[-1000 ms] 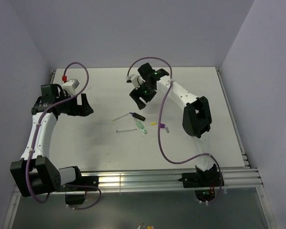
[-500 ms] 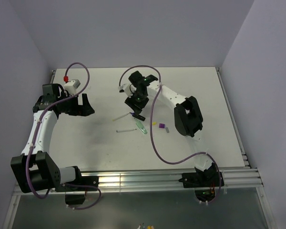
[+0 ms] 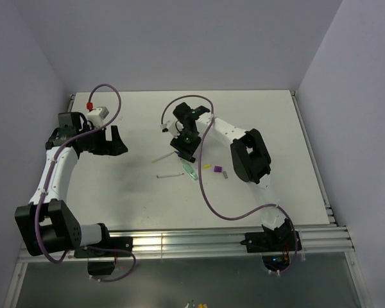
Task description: Insert the pens into the pen caps
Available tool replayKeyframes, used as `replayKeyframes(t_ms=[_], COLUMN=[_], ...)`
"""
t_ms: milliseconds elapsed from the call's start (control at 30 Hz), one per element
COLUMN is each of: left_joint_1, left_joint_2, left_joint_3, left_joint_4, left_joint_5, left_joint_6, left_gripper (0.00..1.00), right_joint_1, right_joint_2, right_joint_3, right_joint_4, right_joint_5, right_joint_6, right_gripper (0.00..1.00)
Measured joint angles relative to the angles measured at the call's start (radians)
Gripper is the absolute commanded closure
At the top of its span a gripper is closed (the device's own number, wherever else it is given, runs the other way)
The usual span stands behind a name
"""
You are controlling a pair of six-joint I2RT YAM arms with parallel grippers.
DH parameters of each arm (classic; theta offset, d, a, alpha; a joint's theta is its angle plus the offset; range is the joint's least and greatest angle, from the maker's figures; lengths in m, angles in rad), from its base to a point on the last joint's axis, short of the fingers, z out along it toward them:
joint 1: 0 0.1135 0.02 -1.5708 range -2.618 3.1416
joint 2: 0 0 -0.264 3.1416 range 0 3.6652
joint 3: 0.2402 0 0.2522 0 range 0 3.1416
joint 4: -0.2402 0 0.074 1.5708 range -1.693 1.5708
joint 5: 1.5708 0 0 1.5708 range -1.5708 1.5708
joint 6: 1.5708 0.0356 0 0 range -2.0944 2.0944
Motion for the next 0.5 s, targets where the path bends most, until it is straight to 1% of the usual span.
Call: replayKeyframes(t_ms=[267, 500], left_joint_1=[0.000, 0.000], left_joint_2=[0.034, 0.045], left_joint_3=[0.000, 0.000], left_joint_4=[0.003, 0.003], left_joint_5=[0.012, 0.016], left_joint_6=[-0.001, -0.003], left_gripper=[0.00, 0.00], right_joint_1=[0.004, 0.005], right_joint_2=[0.000, 0.005], right_joint_3=[-0.069, -0.075], right_joint_4=[0.021, 0.046], right_joint_5=[0.009, 0.030], right_joint_6=[0.000, -0.002], right_gripper=[0.45, 0.47])
